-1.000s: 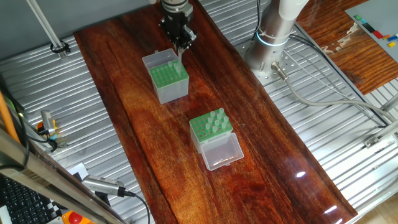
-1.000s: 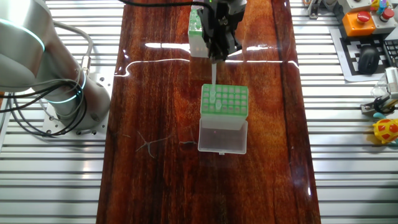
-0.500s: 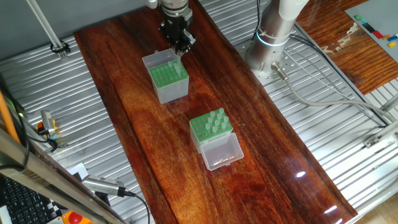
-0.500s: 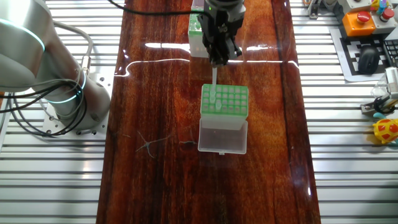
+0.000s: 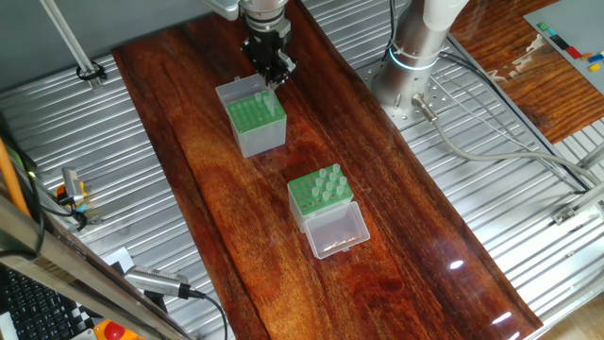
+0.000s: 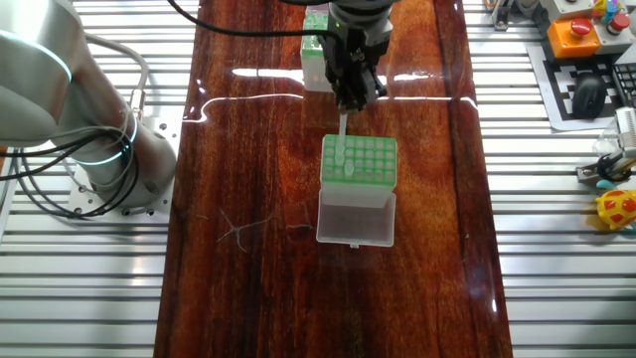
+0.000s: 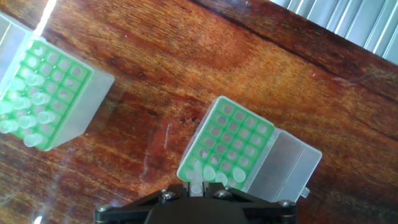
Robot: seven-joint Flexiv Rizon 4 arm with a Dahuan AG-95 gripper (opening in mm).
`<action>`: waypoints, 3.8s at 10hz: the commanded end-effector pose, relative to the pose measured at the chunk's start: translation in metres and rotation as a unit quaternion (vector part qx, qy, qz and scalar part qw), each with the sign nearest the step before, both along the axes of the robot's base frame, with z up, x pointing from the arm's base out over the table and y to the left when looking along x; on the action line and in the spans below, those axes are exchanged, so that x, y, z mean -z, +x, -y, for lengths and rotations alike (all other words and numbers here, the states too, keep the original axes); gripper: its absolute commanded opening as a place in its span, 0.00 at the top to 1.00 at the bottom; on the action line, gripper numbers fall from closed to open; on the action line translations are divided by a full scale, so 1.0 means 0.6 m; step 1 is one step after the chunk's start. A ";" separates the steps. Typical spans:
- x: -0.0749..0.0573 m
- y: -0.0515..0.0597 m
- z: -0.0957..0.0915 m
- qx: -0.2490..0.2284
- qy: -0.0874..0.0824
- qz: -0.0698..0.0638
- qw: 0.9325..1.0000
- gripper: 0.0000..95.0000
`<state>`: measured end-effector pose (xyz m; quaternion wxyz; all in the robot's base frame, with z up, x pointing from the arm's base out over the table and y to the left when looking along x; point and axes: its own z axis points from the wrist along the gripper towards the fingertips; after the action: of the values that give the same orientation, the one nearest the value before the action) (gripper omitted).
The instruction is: Transfer all large pipette tips from one holder to another
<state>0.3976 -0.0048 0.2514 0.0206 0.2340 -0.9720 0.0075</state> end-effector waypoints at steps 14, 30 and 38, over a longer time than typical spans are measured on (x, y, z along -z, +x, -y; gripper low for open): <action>-0.009 -0.020 -0.107 0.065 0.009 -0.002 0.998 0.80; 0.073 0.012 -0.289 0.088 0.024 -0.027 0.995 0.80; 0.099 0.037 -0.348 0.163 0.021 -0.019 0.986 0.80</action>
<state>0.4168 0.2028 0.1936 0.0331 0.0703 -0.9967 -0.0224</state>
